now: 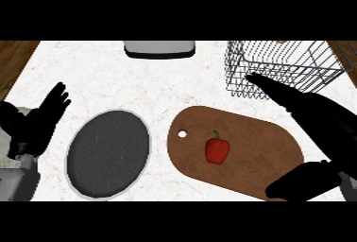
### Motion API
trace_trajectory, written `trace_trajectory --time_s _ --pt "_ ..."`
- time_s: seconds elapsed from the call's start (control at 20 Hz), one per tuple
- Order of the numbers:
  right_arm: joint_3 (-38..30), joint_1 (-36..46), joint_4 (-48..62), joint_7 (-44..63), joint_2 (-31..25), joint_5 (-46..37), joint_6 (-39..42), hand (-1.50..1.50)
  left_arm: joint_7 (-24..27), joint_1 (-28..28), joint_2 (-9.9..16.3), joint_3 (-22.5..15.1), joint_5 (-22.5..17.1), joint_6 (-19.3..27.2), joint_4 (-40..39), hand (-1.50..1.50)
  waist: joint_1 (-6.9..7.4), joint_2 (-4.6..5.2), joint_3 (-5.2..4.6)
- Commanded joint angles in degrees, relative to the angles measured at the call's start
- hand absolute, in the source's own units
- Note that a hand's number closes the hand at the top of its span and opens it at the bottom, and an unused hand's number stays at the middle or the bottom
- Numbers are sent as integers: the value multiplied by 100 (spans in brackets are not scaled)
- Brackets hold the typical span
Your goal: Pick the bell pepper from the cutting board and place it in the basket
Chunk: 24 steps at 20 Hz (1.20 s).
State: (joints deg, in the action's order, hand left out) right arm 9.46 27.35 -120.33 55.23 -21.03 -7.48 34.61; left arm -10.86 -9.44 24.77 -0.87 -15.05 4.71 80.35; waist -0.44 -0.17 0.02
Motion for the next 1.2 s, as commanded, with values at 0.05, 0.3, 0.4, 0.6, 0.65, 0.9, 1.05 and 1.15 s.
trace_trajectory --time_s 0.05,0.3,0.4,0.6,0.65,0.9,1.05,1.15 --pt "484 -1037 -80 -902 340 -1375 -553 -150 -308 27 -169 -78 288 265 307 0 50 16 3" --pt "799 -815 1399 -2094 827 -2410 -1528 -150 28 -179 -153 67 188 -193 -63 0 110 38 2" --pt "640 -1032 1050 -2033 1018 -2250 -1750 -150 -6 -115 -81 210 143 -307 -153 0 68 20 0" --pt "960 -1075 2479 -2903 1292 -2906 -2385 -150 -300 -171 -345 58 442 88 232 0 97 21 1" --pt "955 -1050 2037 -2472 1295 -2824 -1900 -150 -110 -75 -346 192 457 -186 37 0 61 15 -2" --pt "1000 -867 2718 -2374 1515 -3036 -1805 -150 -221 -173 -392 316 476 -203 97 0 66 15 -2" --pt "822 -1035 2743 -2768 1338 -3071 -1646 -150 95 -593 -451 536 555 -416 -647 0 35 20 -2" --pt "614 -942 3105 -2955 1302 -3084 -1644 -150 -282 -170 -536 380 593 -372 82 0 60 16 -1"
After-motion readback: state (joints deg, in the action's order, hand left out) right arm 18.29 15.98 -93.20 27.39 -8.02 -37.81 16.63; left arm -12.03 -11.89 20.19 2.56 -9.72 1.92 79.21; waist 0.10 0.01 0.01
